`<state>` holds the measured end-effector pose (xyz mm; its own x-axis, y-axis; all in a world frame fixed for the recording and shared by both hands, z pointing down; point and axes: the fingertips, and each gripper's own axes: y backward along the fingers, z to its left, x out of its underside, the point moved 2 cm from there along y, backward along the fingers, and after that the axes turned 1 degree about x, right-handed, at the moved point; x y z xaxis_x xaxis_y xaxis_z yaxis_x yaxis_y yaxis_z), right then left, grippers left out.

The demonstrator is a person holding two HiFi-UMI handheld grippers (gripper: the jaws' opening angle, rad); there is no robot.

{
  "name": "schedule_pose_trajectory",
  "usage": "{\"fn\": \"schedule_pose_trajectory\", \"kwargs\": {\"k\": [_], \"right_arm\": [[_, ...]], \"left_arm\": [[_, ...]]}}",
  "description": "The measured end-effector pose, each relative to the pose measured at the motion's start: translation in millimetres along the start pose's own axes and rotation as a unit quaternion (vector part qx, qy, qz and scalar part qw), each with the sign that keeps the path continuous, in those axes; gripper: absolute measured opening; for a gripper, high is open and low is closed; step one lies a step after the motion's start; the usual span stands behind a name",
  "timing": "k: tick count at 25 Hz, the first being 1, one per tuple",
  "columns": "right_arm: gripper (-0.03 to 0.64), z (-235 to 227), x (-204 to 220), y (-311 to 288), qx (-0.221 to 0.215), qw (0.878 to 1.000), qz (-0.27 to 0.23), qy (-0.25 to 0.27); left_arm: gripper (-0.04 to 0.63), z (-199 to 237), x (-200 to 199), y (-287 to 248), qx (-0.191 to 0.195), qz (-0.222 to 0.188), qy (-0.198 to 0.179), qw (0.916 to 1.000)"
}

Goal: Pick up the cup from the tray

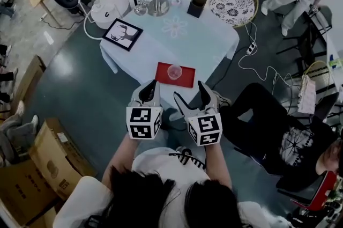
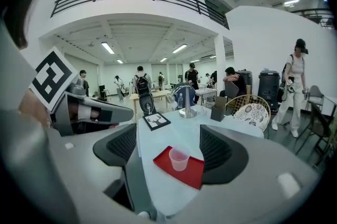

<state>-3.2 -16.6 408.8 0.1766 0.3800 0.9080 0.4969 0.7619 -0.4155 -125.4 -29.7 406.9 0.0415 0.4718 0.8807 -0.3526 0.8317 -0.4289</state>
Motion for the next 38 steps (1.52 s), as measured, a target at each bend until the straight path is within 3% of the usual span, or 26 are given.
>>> {"fn": "schedule_pose_trajectory", "kwargs": {"k": [4, 10, 22, 28, 33, 38], "right_arm": [[0.391, -8, -13, -16, 0.016, 0.999, -0.01, -0.047], [0.41, -7, -3, -49, 0.008, 1.0, 0.026, -0.008], [0.428, -36, 46, -111, -0.013, 0.995, 0.093, -0.026], [0.43, -35, 68, -134, -0.028, 0.993, 0.116, -0.005], [0.439, -34, 96, -156, -0.03, 0.989, 0.143, -0.004], [0.437, -37, 112, -173, -0.006, 0.987, 0.157, -0.037]], "left_arm": [[0.0, 7, -8, -20, 0.011, 0.007, -0.006, 0.9999], [0.0, 23, -13, -41, 0.008, 0.017, -0.003, 0.9998], [0.0, 44, 12, -93, -0.018, 0.052, 0.044, 0.9975], [0.0, 43, 35, -120, -0.027, 0.09, -0.005, 0.9956], [0.0, 44, 51, -137, -0.028, 0.107, -0.003, 0.9939], [0.0, 51, 66, -144, -0.028, 0.122, 0.004, 0.9921]]}}
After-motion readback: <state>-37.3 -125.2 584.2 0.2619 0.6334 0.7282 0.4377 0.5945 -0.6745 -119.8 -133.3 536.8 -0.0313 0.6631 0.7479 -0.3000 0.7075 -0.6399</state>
